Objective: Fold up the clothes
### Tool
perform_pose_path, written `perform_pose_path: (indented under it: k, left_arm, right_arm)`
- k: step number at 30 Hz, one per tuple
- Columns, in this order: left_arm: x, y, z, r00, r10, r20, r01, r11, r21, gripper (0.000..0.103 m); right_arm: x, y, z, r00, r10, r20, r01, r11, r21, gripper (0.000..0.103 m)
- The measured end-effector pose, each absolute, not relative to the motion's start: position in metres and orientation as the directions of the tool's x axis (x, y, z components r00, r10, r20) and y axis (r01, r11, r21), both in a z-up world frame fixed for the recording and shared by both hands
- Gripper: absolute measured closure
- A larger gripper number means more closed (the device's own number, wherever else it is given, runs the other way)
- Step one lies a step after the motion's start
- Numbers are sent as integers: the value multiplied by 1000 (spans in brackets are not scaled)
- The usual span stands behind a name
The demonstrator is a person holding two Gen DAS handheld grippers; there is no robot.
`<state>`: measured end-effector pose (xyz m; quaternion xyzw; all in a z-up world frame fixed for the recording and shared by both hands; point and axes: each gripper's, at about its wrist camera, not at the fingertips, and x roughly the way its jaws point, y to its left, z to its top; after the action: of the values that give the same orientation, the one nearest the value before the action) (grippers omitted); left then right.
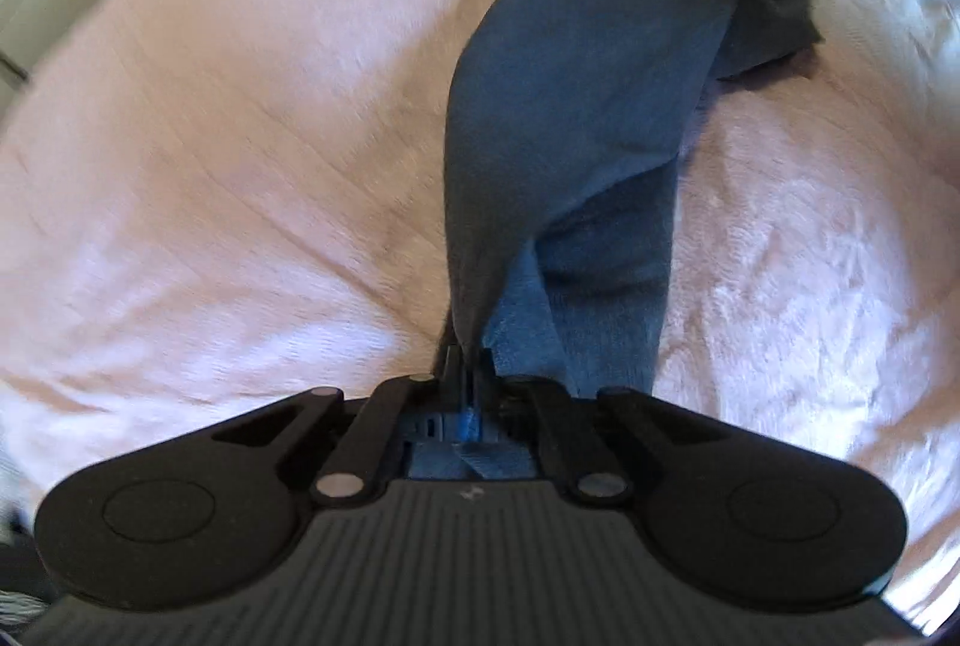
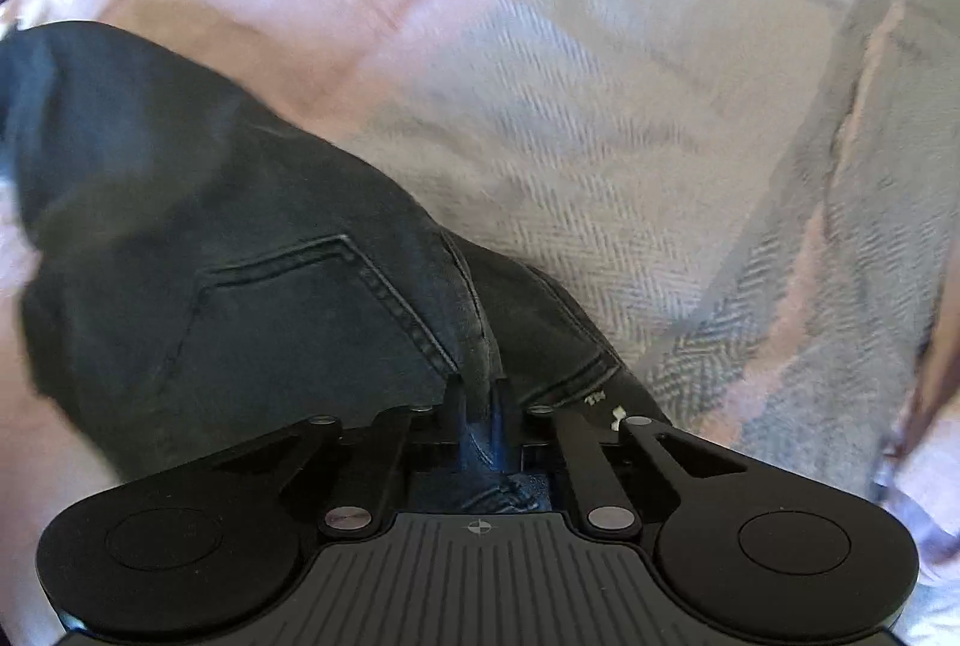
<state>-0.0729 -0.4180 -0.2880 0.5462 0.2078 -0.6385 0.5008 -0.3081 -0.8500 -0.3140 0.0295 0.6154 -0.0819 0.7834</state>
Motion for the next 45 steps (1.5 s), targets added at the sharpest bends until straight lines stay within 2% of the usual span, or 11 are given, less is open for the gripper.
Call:
perform_pose_path:
  k: [6,14,18,21,22,23,24,26,34,39,45]
  left_arm:
    - [-142,-336,-244,159,-514,-843,711,-533,459,103]
    - [-205,-222,-257,175,-338,-925,684,-634,361,102]
    - [-211,-184,-270,171,-203,-964,700,-664,264,89]
    - [-200,-174,-261,191,-214,-958,735,-616,284,70]
    - [-195,-174,-256,204,-237,-950,744,-593,308,65]
    - [-190,-177,-253,229,-270,-935,743,-573,347,63]
    - [-185,-179,-251,253,-303,-919,740,-551,386,59]
    - [-174,-193,-250,296,-366,-882,729,-510,456,47]
    - [-120,-260,-261,257,-471,-844,689,-523,502,34]
    - [-74,-294,-294,224,-444,-868,622,-620,478,33]
    - [-5,-337,-334,197,-307,-931,580,-729,363,39]
  right_arm:
    - [-368,-755,-246,310,-94,-946,62,995,-78,98]
    - [-474,-616,-243,215,5,-977,10,1000,8,98]
    - [-512,-577,-278,65,-10,-998,-48,999,-13,94]
    - [-517,-566,-284,-6,46,-999,-71,996,46,90]
    - [-515,-561,-283,-13,31,-999,-93,995,32,72]
    - [-513,-557,-280,-6,21,-1000,-114,993,21,51]
    - [-510,-552,-276,2,12,-1000,-134,991,11,46]
    - [-495,-552,-270,55,24,-998,-130,991,16,44]
    - [-381,-549,-280,327,192,-925,-14,980,199,44]
    - [-287,-542,-324,392,297,-871,14,944,329,44]
    - [-222,-541,-370,313,315,-896,14,942,336,44]
